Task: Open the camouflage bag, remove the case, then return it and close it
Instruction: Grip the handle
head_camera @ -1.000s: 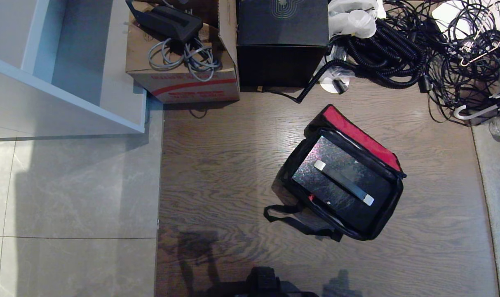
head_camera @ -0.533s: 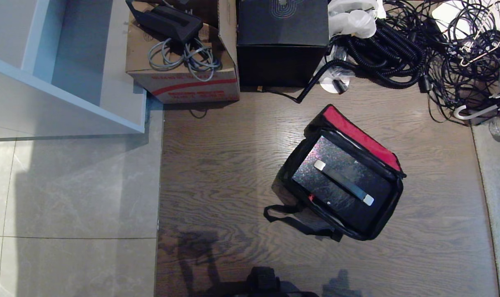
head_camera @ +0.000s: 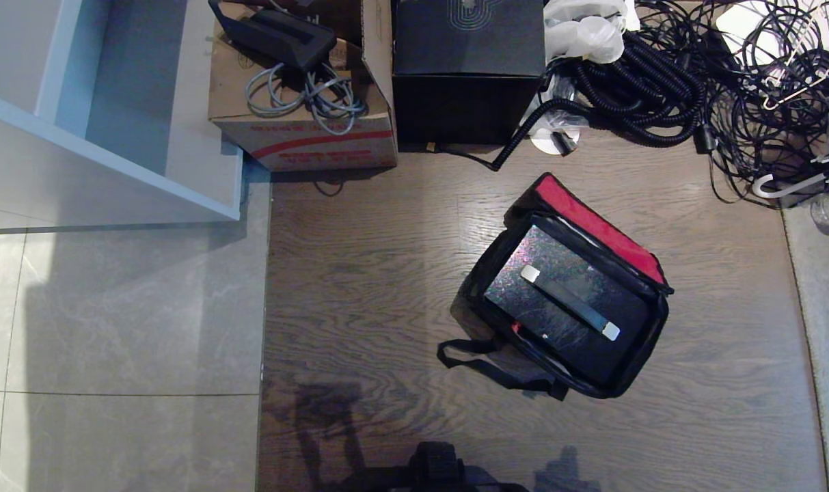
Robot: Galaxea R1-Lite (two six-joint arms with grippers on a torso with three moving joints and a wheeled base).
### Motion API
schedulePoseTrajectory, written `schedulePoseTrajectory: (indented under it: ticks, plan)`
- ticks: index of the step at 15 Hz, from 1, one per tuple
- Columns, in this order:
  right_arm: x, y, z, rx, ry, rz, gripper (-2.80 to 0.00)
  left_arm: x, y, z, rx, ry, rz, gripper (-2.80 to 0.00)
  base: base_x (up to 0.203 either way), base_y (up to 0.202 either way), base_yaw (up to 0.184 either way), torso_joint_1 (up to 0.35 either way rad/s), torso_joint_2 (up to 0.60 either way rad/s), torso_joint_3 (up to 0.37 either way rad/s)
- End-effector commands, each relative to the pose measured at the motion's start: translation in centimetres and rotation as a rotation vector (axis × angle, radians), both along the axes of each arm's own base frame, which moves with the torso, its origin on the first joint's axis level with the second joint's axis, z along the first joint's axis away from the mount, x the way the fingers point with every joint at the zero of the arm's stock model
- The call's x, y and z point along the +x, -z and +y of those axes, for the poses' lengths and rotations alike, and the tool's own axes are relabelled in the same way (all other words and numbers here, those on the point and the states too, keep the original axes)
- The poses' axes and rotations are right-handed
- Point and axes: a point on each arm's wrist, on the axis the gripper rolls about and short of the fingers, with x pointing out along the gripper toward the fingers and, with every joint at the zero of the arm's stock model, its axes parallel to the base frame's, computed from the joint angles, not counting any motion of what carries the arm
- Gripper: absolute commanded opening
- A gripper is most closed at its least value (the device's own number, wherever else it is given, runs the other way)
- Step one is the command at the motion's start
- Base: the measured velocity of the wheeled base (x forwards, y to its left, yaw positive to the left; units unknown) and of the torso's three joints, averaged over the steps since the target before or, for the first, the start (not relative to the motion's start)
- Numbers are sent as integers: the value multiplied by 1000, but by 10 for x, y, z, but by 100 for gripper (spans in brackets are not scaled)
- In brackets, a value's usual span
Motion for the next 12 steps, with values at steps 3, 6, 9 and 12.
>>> schedulePoseTrajectory:
  ticks: [3,6,9,12]
  plan:
    - [1,4,0,-1,-1,18,-280,0,0,0,-1,-1,0,-280,0,0,0,0,0,0]
    - [1,4,0,-1,-1,18,-280,0,0,0,0,-1,0,-280,0,0,0,0,0,0]
    - [1,4,0,-1,-1,18,-280,0,0,0,-1,-1,0,-280,0,0,0,0,0,0]
    - [1,4,0,-1,-1,18,-280,0,0,0,0,-1,0,-280,0,0,0,0,0,0]
